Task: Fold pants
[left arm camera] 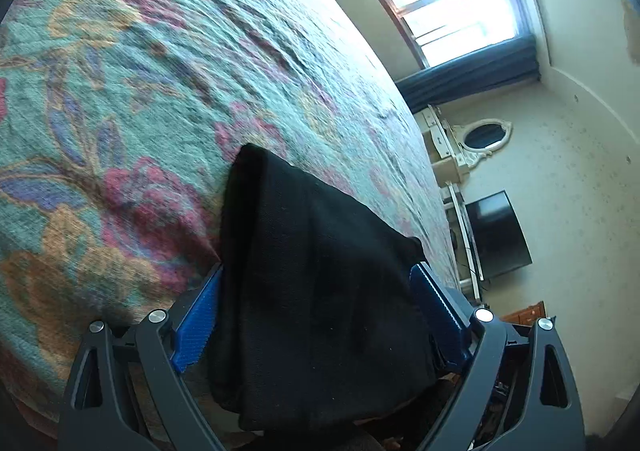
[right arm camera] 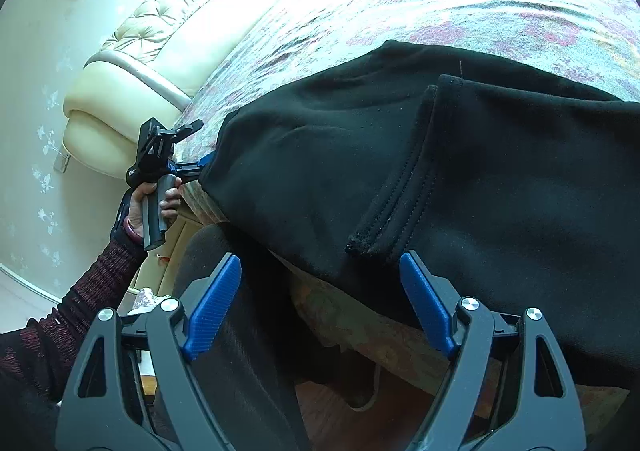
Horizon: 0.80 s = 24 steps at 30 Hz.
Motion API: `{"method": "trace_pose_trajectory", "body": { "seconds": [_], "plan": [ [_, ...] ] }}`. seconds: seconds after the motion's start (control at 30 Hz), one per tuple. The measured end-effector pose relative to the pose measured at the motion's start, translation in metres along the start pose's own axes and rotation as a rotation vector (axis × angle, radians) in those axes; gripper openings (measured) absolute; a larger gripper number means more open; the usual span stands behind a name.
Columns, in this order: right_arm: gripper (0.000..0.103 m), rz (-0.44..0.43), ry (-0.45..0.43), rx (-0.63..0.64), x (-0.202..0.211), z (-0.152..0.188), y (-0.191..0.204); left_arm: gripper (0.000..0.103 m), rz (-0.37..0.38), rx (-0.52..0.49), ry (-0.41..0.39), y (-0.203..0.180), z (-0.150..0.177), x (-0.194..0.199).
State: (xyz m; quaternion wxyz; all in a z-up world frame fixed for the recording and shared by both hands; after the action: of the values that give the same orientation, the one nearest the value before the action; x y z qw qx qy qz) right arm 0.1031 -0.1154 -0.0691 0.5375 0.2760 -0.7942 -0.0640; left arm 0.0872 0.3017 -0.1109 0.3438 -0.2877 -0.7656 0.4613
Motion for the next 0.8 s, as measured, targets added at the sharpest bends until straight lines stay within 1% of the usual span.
{"method": "trace_pose_trajectory", "body": {
  "seconds": [0.07, 0.17, 0.23, 0.27, 0.3, 0.33, 0.37, 0.4, 0.5, 0.57, 0.63, 0.7, 0.77, 0.8],
  "plan": [
    [0.082, 0.0, 0.004, -0.004, -0.002, 0.001, 0.001, 0.089, 0.038, 0.001, 0.028, -0.003, 0.004, -0.005],
    [0.082, 0.001, 0.004, -0.004, -0.002, 0.002, 0.003, 0.089, 0.079, 0.051, 0.002, -0.001, 0.002, -0.007],
    [0.082, -0.014, 0.001, -0.011, -0.001, 0.002, 0.003, 0.089, 0.087, 0.085, -0.018, 0.0, -0.001, -0.006],
    [0.082, -0.021, -0.002, -0.016, 0.0, 0.003, 0.002, 0.089, 0.074, 0.092, -0.02, -0.001, -0.002, -0.007],
    [0.082, -0.025, -0.004, -0.022, 0.0, 0.003, 0.002, 0.077, 0.049, 0.094, -0.01, -0.001, -0.002, -0.009],
    [0.082, -0.026, -0.005, -0.024, 0.0, 0.004, 0.002, 0.047, 0.02, 0.103, 0.012, 0.0, 0.0, -0.014],
    [0.082, -0.026, -0.005, -0.025, 0.0, 0.004, 0.002, 0.03, -0.023, 0.135, 0.04, 0.005, 0.003, -0.019],
    [0.082, -0.026, -0.005, -0.025, 0.0, 0.005, 0.002, 0.021, -0.059, 0.171, 0.056, 0.011, 0.007, -0.023],
    [0.082, -0.025, -0.004, -0.033, -0.001, 0.006, 0.0, 0.017, -0.101, 0.152, 0.049, 0.008, 0.008, -0.026],
    [0.082, -0.02, -0.007, -0.042, 0.0, 0.006, -0.003, 0.016, -0.107, 0.154, 0.03, 0.002, 0.006, -0.026],
    [0.082, -0.019, -0.014, -0.051, 0.002, 0.005, -0.006, 0.015, -0.103, 0.127, 0.01, -0.012, 0.004, -0.024],
    [0.082, -0.015, -0.026, -0.064, 0.006, 0.005, -0.011, 0.015, -0.069, 0.099, -0.008, -0.031, 0.001, -0.023],
    [0.082, -0.013, -0.041, -0.079, 0.011, 0.005, -0.015, 0.015, -0.006, 0.078, -0.025, -0.059, -0.003, -0.025],
    [0.082, -0.011, -0.05, -0.088, 0.014, 0.005, -0.018, 0.015, 0.012, 0.062, -0.026, -0.073, -0.004, -0.029]
  ]
}}
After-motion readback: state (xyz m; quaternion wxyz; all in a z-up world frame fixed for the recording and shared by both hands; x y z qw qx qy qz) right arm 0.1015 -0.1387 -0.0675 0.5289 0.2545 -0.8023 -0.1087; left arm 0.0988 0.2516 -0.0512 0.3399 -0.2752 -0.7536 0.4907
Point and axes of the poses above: each gripper's, at about its wrist camera, not at the fingertips, and x roughly against the way its jaws point, y to its left, z to its underside, the point moved 4 cm from there along -x, roughly the way its jaws point, and after that the axes turned 15 degrees about z, right-handed, at the moved point
